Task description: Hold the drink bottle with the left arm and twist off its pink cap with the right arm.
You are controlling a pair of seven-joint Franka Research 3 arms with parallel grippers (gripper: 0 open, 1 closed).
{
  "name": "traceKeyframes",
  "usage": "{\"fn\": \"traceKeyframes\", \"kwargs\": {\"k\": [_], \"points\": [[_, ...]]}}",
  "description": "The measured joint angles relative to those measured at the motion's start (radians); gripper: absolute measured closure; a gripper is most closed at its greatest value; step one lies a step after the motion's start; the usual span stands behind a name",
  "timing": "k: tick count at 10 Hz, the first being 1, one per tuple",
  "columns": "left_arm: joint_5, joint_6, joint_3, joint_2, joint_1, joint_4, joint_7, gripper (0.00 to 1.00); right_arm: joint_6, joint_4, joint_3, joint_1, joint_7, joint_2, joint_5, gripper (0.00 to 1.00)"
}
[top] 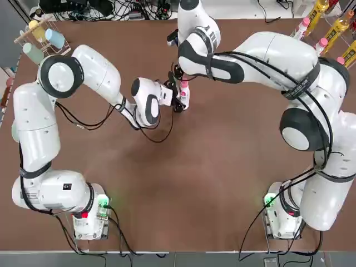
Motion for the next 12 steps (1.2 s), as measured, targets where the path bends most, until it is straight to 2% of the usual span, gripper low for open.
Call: {"fn": "traceKeyframes", "kwargs": {"k": [4,12], "points": [[0.003,0.004,-0.002,0.0,0.0,0.0,0.0,0.43,0.002,0.0,0.0,0.0,0.0,0.0,0.0,0.16],[0.003,0.008,-0.002,0.001,0.001,-0.002,0.0,0.43,0.0,0.0,-0.005,-0.011,-0.004,0.011,0.025,0.21]]}}
